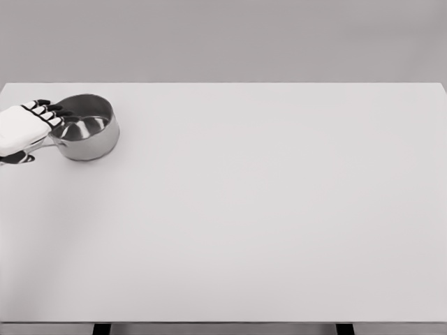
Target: Rotate pot handle
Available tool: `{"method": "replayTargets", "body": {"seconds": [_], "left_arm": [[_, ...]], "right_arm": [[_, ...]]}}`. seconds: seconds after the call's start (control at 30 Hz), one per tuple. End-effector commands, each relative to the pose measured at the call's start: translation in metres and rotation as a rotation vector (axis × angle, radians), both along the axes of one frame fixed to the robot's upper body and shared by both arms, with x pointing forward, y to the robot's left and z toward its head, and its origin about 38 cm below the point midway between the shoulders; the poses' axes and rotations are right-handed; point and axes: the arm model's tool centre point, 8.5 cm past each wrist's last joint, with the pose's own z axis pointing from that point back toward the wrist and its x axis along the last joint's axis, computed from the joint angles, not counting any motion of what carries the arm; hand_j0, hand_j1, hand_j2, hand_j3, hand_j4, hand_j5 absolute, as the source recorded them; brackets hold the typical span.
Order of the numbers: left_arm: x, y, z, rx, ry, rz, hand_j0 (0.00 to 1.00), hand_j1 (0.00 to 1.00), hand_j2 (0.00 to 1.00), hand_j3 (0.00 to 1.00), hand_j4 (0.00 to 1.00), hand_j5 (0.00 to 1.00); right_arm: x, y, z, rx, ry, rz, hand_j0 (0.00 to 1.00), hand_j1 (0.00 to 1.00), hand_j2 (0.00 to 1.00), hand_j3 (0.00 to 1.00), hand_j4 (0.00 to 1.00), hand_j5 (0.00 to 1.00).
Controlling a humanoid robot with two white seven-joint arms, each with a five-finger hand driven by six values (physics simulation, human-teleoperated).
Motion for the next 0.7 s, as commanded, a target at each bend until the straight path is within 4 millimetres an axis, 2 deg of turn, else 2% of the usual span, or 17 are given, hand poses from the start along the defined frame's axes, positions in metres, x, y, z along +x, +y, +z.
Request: {"method": "replayTargets", "body": {"seconds": [0.0, 0.23, 0.67], "left_arm": [[0.001, 0.003, 0.000, -0.008, -0.002, 0.020, 1.00, 1.00, 1.00, 1.00, 1.00, 1.00], [0.006, 0.021, -0.008, -0.024, 0.023, 0.089, 1.00, 1.00, 1.00, 1.00, 1.00, 1.00], [0.015, 0.033, -0.008, -0.058, 0.022, 0.147, 1.00, 1.00, 1.00, 1.00, 1.00, 1.00]], "right_arm": [[0.000, 0.000, 0.000, 0.000, 0.000, 0.000, 1.00, 1.00, 1.00, 1.00, 1.00, 1.00], [0.000, 0.000, 0.000, 0.000, 0.000, 0.000, 1.00, 1.00, 1.00, 1.00, 1.00, 1.00], [0.000, 0.000, 0.000, 0.000, 0.000, 0.000, 1.00, 1.00, 1.00, 1.00, 1.00, 1.00]]}}
